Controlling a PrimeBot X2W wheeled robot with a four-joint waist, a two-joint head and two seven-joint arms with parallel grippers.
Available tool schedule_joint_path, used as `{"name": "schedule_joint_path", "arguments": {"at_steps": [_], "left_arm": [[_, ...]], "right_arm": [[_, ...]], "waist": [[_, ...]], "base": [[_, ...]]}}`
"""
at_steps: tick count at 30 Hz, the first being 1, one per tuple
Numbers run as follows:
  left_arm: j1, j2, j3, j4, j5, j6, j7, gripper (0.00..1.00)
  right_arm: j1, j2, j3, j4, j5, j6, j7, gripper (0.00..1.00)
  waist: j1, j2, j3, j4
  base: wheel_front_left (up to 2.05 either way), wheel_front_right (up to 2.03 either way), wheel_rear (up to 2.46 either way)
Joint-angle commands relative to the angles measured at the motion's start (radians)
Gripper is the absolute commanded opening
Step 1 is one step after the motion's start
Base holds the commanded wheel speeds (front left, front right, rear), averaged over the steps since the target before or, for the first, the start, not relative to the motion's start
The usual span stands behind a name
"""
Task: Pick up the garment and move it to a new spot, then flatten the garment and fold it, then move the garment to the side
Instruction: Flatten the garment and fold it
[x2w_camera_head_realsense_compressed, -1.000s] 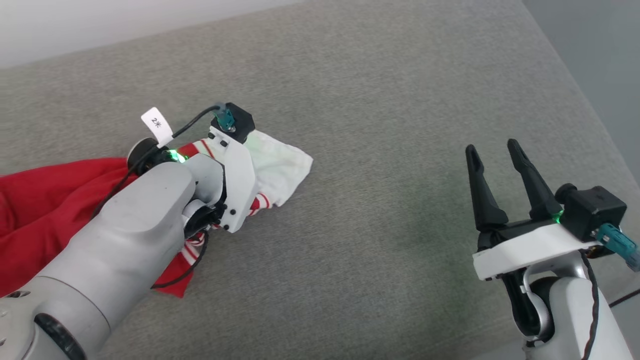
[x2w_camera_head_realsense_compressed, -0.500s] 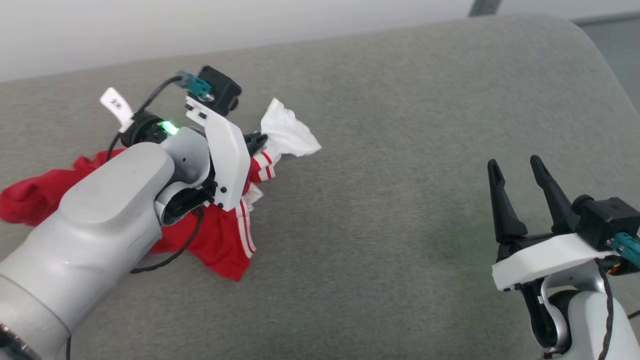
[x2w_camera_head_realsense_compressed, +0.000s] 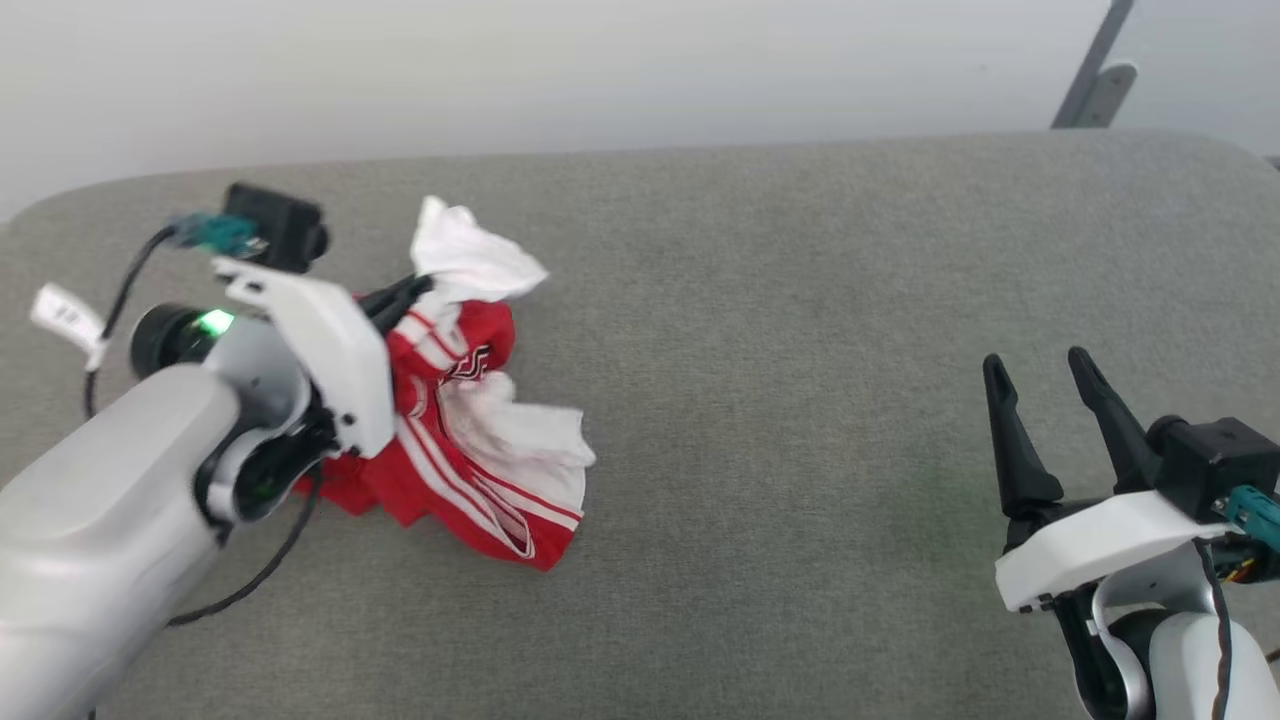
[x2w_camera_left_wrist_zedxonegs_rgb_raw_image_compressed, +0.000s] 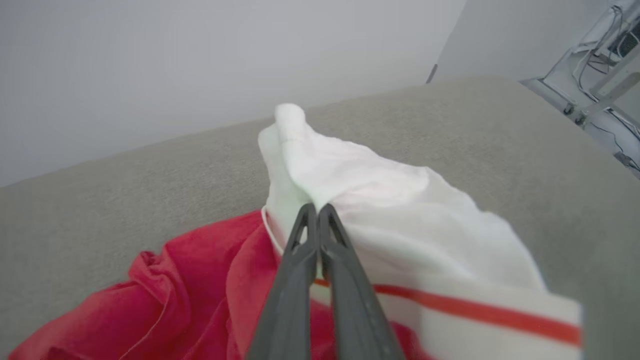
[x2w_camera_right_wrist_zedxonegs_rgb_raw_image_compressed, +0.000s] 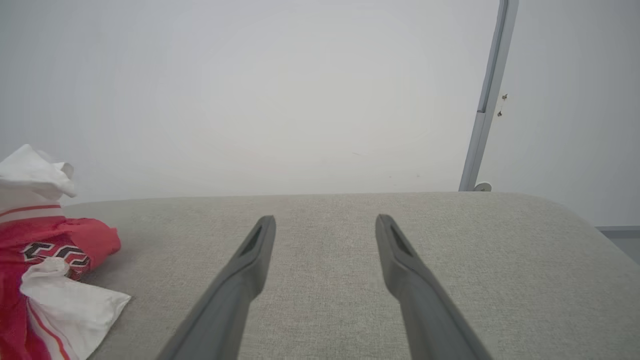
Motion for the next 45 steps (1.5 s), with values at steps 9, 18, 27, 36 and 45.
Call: {"name": "schedule_joint_path", "arguments": {"at_steps": [9, 18, 27, 36, 45], "left_arm": [[0.202, 0.15, 0.08, -0.107, -0.091, 0.139, -0.12, 0.0], [0.348, 0.202, 0.094, -0.093, -0.151, 0.213, -0.175, 0.0], [0.401, 0.149, 0.06, 0.047, -0.174, 0.182, -0.145, 0.0], [0.368, 0.092, 0.044, 0.196, -0.182, 0.099, -0.105, 1.0], [0.351, 0.113, 0.057, 0.211, -0.169, 0.049, -0.144, 1.0]], "right_arm": [[0.035, 0.0, -0.013, -0.029, -0.011, 0.0, 0.031, 1.0], [0.044, 0.0, -0.011, -0.039, -0.008, 0.0, 0.045, 1.0], [0.042, 0.0, -0.004, -0.043, -0.007, 0.0, 0.055, 1.0], [0.037, 0.0, 0.013, -0.046, -0.01, -0.001, 0.063, 1.0], [0.041, 0.0, 0.023, -0.042, -0.018, -0.001, 0.068, 1.0]], "waist": [[0.0, 0.0, -0.032, 0.048], [0.0, 0.0, -0.042, 0.075], [0.0, 0.0, -0.048, 0.089], [0.0, 0.0, -0.047, 0.096], [0.0, 0.0, -0.054, 0.107]], "base": [[0.0, 0.0, 0.0], [0.0, 0.0, 0.0], [0.0, 0.0, 0.0], [0.0, 0.0, 0.0], [0.0, 0.0, 0.0]]}}
